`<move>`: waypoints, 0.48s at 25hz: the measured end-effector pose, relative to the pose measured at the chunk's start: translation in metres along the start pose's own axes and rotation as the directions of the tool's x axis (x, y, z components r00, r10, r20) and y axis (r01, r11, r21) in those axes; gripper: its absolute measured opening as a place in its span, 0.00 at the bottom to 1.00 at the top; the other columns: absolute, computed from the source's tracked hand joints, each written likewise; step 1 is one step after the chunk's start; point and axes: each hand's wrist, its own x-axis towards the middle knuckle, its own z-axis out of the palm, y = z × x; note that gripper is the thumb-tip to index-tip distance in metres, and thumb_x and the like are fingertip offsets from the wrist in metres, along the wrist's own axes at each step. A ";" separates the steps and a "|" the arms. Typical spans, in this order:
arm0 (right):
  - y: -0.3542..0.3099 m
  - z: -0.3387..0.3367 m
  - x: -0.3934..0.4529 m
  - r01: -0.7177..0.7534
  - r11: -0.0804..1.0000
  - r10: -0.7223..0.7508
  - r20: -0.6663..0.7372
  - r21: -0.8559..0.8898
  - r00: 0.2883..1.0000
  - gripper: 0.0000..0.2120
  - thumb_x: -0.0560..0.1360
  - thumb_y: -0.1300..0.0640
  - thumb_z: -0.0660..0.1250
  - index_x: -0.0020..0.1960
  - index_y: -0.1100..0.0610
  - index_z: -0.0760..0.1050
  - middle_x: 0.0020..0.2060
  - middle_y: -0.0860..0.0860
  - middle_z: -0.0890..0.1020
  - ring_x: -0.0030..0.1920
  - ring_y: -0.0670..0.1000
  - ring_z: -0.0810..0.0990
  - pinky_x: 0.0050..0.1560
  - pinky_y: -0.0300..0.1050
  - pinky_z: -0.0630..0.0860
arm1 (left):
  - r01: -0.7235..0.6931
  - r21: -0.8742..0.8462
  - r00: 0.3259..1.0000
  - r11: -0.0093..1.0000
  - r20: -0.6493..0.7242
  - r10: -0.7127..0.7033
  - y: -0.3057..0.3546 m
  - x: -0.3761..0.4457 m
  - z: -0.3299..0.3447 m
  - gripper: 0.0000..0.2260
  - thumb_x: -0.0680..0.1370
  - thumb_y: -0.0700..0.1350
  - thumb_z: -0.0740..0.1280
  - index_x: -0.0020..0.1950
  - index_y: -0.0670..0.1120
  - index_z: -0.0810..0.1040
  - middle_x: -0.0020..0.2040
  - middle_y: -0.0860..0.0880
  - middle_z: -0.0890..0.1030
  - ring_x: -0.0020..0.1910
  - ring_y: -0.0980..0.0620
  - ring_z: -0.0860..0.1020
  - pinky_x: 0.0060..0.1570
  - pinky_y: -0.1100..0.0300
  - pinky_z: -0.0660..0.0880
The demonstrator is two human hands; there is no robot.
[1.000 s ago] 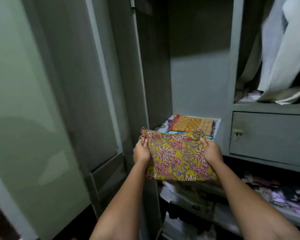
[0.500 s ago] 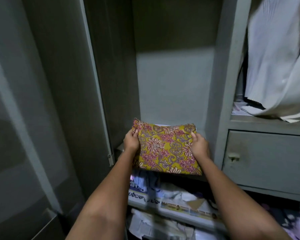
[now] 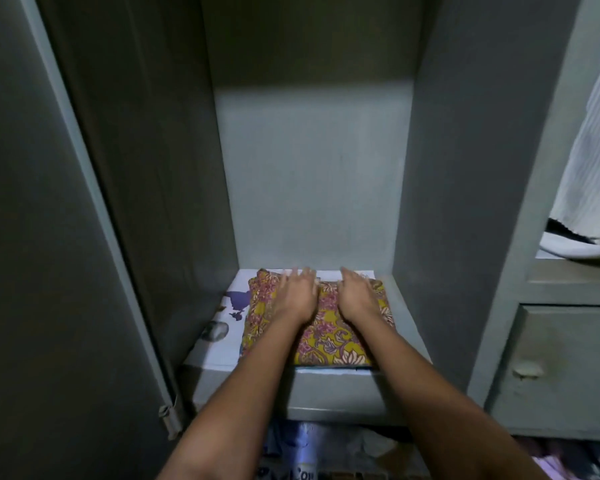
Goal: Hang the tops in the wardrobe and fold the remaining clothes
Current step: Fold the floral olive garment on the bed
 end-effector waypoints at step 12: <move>0.035 0.027 0.008 -0.200 0.976 0.216 0.236 -0.092 0.948 0.37 0.77 0.31 0.44 0.79 0.50 0.43 0.78 0.50 0.45 0.77 0.53 0.44 0.75 0.58 0.43 | 0.261 0.033 0.936 0.965 0.235 -0.262 -0.040 0.008 0.034 0.41 0.76 0.71 0.44 0.77 0.46 0.36 0.77 0.49 0.33 0.76 0.49 0.34 0.73 0.50 0.34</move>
